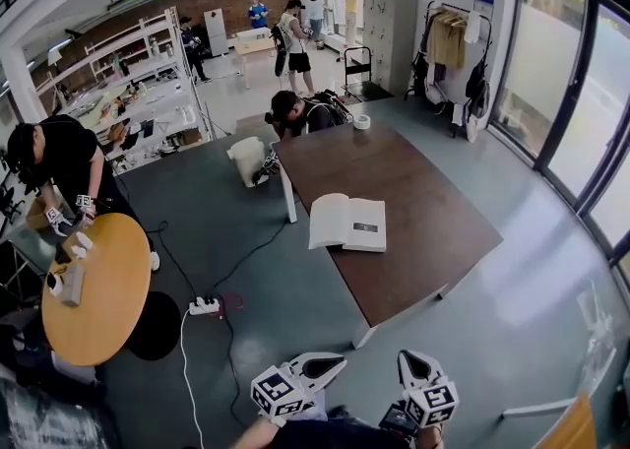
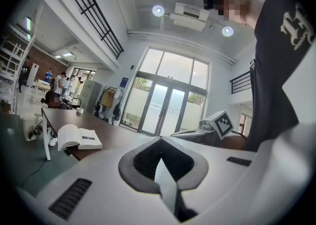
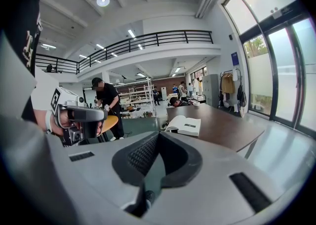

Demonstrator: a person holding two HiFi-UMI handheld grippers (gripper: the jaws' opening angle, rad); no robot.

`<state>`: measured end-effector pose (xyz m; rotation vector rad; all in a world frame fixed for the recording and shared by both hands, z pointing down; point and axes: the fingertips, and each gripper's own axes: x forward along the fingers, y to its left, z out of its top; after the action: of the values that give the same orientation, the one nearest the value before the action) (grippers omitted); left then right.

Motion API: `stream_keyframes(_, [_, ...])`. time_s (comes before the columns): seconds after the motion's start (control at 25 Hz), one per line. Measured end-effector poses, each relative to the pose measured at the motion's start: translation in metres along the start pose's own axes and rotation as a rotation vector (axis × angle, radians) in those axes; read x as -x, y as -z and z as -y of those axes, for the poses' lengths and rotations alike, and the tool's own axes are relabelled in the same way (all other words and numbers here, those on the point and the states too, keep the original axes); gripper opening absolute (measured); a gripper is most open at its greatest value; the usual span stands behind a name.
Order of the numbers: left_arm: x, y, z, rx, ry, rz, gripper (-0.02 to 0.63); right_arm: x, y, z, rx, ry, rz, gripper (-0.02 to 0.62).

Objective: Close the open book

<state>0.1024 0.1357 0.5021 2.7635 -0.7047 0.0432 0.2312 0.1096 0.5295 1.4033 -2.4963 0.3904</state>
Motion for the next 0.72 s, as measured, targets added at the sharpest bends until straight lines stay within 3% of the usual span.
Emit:
stream_keyframes(0.4, [-0.01, -0.019, -0.047, -0.004, 0.013, -0.004, 0.006, -0.047, -0.021, 0.008, 0.007, -0.01, -0.014, -0.012])
stream_keyframes(0.72, [-0.014, -0.032, -0.09, -0.002, -0.021, 0.013, 0.006, -0.089, -0.043, 0.013, 0.031, -0.041, -0.015, -0.012])
